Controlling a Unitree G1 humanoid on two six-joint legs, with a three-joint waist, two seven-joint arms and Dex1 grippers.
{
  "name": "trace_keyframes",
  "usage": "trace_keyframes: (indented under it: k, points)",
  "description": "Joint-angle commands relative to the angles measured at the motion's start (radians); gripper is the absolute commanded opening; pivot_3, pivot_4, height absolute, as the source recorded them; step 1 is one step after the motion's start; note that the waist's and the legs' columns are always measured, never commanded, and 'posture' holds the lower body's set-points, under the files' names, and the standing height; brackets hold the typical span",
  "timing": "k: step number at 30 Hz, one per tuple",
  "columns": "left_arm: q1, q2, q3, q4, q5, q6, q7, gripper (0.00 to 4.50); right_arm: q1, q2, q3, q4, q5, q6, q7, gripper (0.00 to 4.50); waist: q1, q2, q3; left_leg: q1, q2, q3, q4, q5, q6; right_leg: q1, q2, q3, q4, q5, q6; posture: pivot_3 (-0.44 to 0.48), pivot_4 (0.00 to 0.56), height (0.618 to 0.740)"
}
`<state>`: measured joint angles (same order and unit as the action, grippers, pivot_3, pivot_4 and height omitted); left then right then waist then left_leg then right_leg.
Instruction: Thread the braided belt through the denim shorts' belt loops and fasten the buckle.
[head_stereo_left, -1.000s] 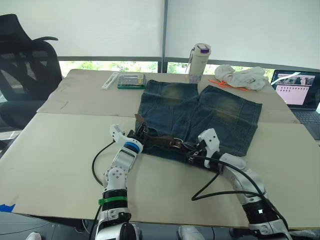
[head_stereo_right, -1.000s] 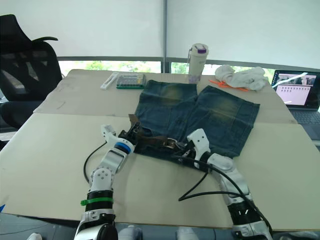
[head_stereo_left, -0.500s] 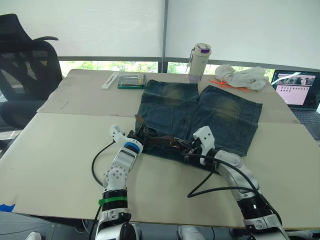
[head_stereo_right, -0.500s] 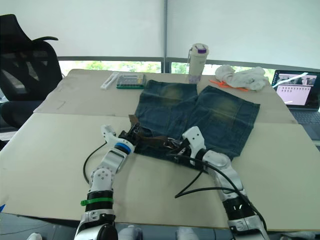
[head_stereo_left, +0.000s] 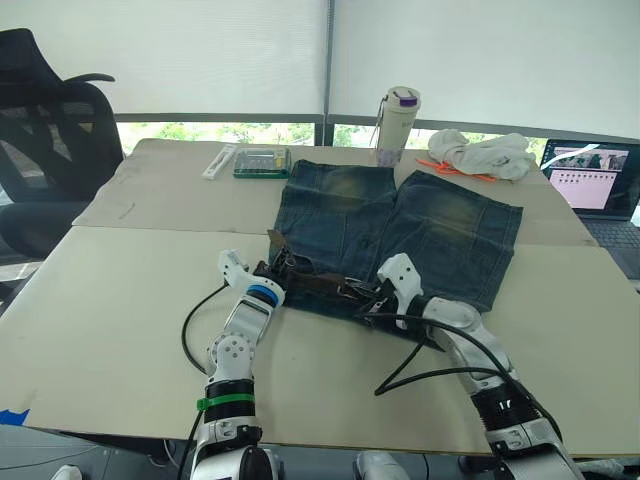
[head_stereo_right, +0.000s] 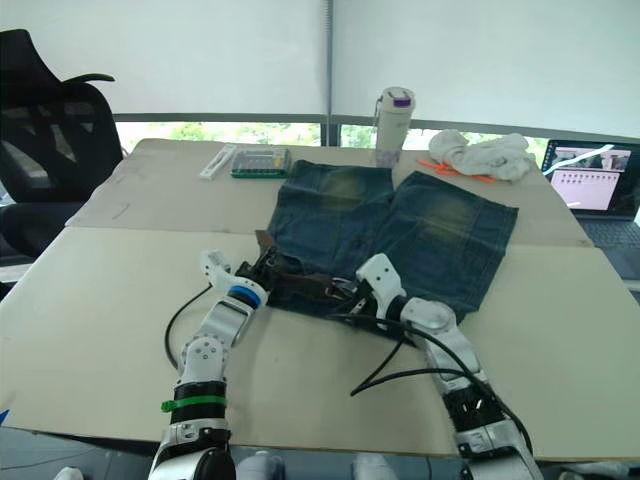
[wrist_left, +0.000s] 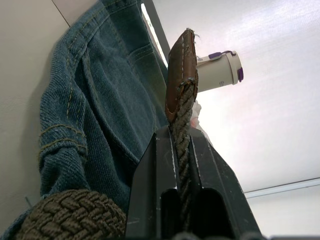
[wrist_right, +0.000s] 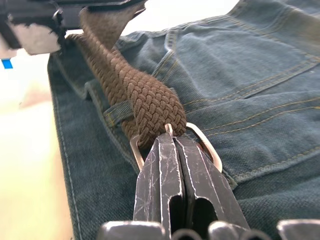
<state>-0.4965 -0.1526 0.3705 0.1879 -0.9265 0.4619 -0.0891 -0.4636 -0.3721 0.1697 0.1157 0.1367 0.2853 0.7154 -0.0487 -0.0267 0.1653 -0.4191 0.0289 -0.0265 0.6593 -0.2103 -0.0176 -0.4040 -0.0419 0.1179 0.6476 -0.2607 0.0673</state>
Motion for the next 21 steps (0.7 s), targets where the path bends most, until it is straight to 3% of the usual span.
trace_keyframes:
  k: [1,9,13,21]
  points:
    - [-0.013,0.003,0.004,-0.018,0.001,-0.017,0.0,0.0,-0.015,-0.03,0.053,0.051,-0.049,0.014,0.042,0.05,0.0,0.0,0.0,0.0,0.0,0.0,0.0,0.0,0.0,0.0,0.0,0.0,0.0,0.0,0.0,0.0,0.15,0.737]
    - [-0.018,0.011,0.012,-0.015,0.019,-0.048,0.008,0.0,-0.061,-0.05,0.102,0.108,-0.089,0.108,0.077,0.05,0.0,0.0,0.0,0.004,0.0,0.0,0.0,0.0,0.0,0.003,0.0,0.0,0.0,0.0,0.0,0.0,0.15,0.737]
    - [-0.033,0.044,-0.006,0.04,0.149,-0.129,0.054,0.0,-0.07,-0.063,0.13,0.124,-0.113,0.153,0.097,0.05,-0.001,0.0,0.0,0.01,0.0,0.0,-0.001,0.0,0.0,0.01,0.0,0.0,-0.001,0.0,0.0,0.0,0.15,0.737]
    - [-0.063,0.06,0.041,0.105,0.187,-0.217,0.091,0.0,-0.085,-0.069,0.153,0.155,-0.137,0.201,0.091,0.05,-0.006,-0.002,-0.002,0.016,0.0,0.0,-0.001,-0.001,-0.002,0.016,0.0,0.0,-0.004,0.0,0.0,0.0,0.15,0.737]
